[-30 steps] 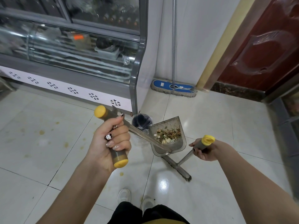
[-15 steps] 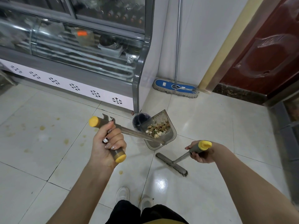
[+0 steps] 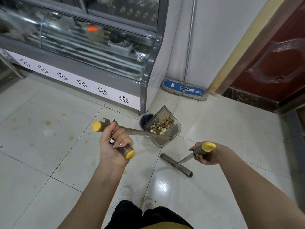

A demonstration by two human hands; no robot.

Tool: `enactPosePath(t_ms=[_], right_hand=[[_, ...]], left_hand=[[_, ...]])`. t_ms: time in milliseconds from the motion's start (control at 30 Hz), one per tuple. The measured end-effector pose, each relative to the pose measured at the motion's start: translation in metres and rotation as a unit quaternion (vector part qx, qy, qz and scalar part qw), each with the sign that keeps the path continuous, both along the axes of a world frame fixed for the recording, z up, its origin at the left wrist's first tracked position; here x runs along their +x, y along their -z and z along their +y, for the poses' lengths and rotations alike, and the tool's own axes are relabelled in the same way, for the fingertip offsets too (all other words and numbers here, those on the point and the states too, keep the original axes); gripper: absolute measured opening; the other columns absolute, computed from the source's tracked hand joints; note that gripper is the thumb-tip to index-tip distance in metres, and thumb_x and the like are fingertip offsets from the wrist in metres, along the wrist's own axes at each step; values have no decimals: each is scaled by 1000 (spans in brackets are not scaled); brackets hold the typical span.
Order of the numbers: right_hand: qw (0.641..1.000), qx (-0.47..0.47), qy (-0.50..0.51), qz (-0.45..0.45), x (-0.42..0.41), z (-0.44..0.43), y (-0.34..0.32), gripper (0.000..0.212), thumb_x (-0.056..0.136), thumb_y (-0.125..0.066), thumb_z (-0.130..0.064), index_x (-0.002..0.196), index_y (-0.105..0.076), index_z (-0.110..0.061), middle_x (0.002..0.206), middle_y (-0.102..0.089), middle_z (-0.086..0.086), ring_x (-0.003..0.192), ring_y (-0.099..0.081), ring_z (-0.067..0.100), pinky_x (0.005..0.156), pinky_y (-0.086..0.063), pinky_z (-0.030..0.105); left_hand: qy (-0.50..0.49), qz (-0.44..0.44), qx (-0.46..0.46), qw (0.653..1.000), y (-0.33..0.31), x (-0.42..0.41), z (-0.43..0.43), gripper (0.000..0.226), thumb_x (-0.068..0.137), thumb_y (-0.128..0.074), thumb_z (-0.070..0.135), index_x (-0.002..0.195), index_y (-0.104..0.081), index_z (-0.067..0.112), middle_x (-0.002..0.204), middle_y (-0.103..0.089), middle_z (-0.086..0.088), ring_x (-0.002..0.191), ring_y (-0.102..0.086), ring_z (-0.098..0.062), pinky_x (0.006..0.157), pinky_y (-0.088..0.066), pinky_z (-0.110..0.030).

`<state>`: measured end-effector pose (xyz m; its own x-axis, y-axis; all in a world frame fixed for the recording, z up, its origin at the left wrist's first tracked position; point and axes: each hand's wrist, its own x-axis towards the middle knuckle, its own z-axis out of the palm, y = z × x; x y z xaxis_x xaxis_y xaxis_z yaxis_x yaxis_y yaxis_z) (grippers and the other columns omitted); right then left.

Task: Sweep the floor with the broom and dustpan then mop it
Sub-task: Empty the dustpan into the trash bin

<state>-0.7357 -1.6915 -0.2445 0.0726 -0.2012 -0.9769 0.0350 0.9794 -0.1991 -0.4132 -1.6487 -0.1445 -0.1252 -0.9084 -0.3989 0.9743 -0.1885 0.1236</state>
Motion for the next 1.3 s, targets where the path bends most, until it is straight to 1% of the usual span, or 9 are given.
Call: enactPosePath(t_ms=[133,267,467,600,767,867,1100,1200,1300], right_hand=[[1000,-2,6,-10,4,-1,1,9,85,-58,-10,78,-61,-5,51,-52,11,35,-54,17,37,-47,17],[1000,-8,14,-16,14,-2,1,11,86,-55,-11,78,-60,-5,51,-51,10,35,-54,17,36,-46,16],[999,-27,39,-21,33,-3,1,8,85,-54,-10,80,-59,-6,52,-51,10,36,-53,17,36,-45,16],[999,-29,38,-23,48,-6,-1,6,85,-56,-10,81,-60,-7,52,-52,10,36,-53,17,36,-46,16],[998,-35,51,-24,78,-10,-6,7,86,-55,-12,83,-60,-8,52,-51,8,37,-54,16,35,-45,16],[997,-39,58,-15,97,-13,-9,7,87,-54,-11,83,-59,-8,51,-50,9,35,-53,16,36,-45,15],[995,-36,88,-22,126,-9,0,6,87,-55,-10,84,-60,-7,56,-50,9,40,-56,16,37,-46,17],[994,-27,100,-34,135,-6,6,7,87,-55,-10,85,-60,-6,58,-50,9,41,-57,17,38,-48,17],[993,-18,106,-48,142,-4,11,8,88,-53,-11,86,-60,-6,55,-52,10,40,-56,17,37,-48,18]], left_hand=[[-25,6,18,1000,1,-2,0,31,58,-70,12,48,-41,17,36,-29,5,24,-31,-8,27,-28,-15],[-58,41,49,996,7,2,-3,30,69,-60,15,47,-39,17,36,-29,5,24,-30,-7,28,-28,-15],[-86,58,87,991,17,16,-7,28,66,-58,16,44,-40,16,37,-29,6,25,-28,-7,28,-28,-15],[-82,39,112,990,21,30,-7,25,64,-58,16,45,-42,16,38,-29,7,25,-29,-7,29,-28,-16],[-65,2,174,983,22,52,-8,39,85,-50,20,47,-43,17,40,-31,8,27,-30,-5,31,-28,-13],[-46,-27,214,975,25,65,-7,32,88,-51,20,56,-46,17,42,-37,9,29,-33,-4,34,-31,-10],[25,-94,275,957,35,88,-5,21,90,-52,17,72,-45,11,44,-46,0,35,-45,-9,40,-42,-13],[51,-136,281,949,36,96,-3,7,90,-55,12,93,-53,6,67,-59,-11,59,-59,-16,47,-53,-22],[56,-141,282,947,38,103,-4,26,90,-55,6,115,-50,11,106,-57,-18,77,-66,-25,53,-58,-29]])
